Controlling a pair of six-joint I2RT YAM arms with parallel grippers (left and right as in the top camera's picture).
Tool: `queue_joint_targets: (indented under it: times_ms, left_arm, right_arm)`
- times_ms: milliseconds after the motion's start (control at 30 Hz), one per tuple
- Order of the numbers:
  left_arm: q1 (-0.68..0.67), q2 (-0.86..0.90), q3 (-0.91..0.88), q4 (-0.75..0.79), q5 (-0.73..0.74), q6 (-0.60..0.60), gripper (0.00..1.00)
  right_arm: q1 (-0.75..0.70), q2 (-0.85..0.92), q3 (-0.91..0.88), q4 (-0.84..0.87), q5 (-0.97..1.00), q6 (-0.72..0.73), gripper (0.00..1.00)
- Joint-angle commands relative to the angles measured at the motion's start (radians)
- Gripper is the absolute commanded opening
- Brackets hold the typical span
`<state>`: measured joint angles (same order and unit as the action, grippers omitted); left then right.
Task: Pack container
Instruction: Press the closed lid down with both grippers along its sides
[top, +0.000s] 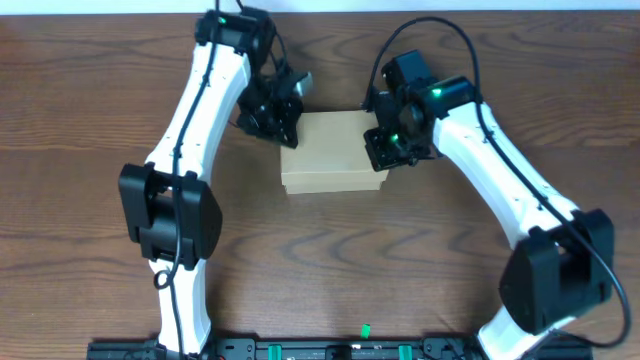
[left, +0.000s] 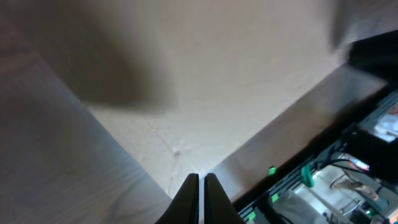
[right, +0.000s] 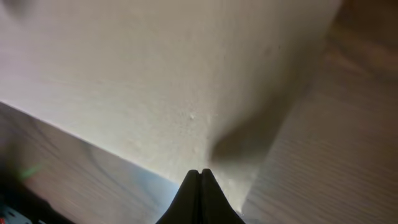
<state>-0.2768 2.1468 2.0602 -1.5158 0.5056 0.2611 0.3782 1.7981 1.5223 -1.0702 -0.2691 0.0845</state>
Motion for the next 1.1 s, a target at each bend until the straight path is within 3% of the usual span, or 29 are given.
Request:
queue_joint_targets:
  times_ms: [0, 467, 833, 1067]
  left_arm:
    - [-0.009, -0.009, -0.030, 0.000, -0.071, -0.023, 0.06]
    - [-0.014, -0.009, -0.132, 0.044, -0.120, -0.041, 0.06]
    - [-0.014, -0.019, -0.179, 0.069, -0.100, -0.040, 0.06]
    - [-0.010, -0.109, -0.178, 0.105, -0.094, -0.040, 0.06]
  right_arm:
    - [-0.032, -0.085, 0.025, 0.016, 0.012, 0.016, 0.01]
    - [-0.181, -0.147, 0.025, 0.047, 0.018, 0.035, 0.01]
    - [-0.176, -0.143, 0.019, 0.056, 0.018, 0.034, 0.01]
    - [-0.098, -0.142, -0.069, 0.055, 0.012, 0.015, 0.01]
